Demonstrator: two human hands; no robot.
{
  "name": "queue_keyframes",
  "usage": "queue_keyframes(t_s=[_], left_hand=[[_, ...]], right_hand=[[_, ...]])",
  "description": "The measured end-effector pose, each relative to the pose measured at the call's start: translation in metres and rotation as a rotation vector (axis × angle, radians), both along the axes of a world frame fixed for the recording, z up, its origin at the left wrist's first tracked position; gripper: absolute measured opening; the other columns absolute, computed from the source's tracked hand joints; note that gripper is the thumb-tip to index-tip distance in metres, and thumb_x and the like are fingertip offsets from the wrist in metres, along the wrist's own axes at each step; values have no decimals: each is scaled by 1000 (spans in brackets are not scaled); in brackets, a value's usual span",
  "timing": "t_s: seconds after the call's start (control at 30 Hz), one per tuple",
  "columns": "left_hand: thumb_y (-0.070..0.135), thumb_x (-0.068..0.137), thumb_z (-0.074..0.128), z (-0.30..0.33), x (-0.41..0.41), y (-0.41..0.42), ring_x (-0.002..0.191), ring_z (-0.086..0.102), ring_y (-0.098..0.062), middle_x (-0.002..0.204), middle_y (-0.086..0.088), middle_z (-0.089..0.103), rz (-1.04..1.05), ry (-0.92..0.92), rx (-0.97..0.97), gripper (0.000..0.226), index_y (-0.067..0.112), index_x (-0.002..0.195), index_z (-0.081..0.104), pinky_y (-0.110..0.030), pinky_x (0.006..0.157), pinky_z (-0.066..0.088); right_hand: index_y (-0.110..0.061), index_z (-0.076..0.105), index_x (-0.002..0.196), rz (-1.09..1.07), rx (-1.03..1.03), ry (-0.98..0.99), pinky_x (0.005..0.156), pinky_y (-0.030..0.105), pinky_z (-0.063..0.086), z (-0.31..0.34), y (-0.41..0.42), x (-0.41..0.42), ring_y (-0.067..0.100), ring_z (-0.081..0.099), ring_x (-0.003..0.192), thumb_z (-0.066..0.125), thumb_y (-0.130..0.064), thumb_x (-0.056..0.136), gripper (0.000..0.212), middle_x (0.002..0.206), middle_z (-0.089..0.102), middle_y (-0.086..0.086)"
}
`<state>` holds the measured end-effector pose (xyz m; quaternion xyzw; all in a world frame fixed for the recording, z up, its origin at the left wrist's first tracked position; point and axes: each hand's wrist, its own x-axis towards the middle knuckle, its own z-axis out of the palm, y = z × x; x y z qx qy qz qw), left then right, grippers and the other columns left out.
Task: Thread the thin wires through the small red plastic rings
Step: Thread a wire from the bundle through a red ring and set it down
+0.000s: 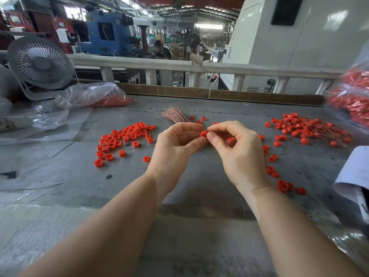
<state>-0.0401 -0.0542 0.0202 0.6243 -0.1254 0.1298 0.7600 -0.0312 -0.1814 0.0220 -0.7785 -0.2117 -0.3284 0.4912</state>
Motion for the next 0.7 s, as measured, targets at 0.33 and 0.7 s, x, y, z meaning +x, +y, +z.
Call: queue_keyframes(t_s=[0.33,0.7], left_hand=[[-10,78,61,0,0,2,78,68,-12,78,-2,73,-52,33,-69,24,10,90,68,-23,78,56],[13,62,70,-2,1,1,75,68,-14,79,-6,73,-70,48,-75,22,12,84,71,-22,69,55]], right_hand=[[-15,62,82,-48,-54,-52,63,16,42,0,0,-1,11,57,68,62,-10,86,6,74,63,-4],[-9,60,85,-59,-148,-117,65,19,35,-3,0,-1,-5,39,63,57,-3,84,6,75,58,-4]])
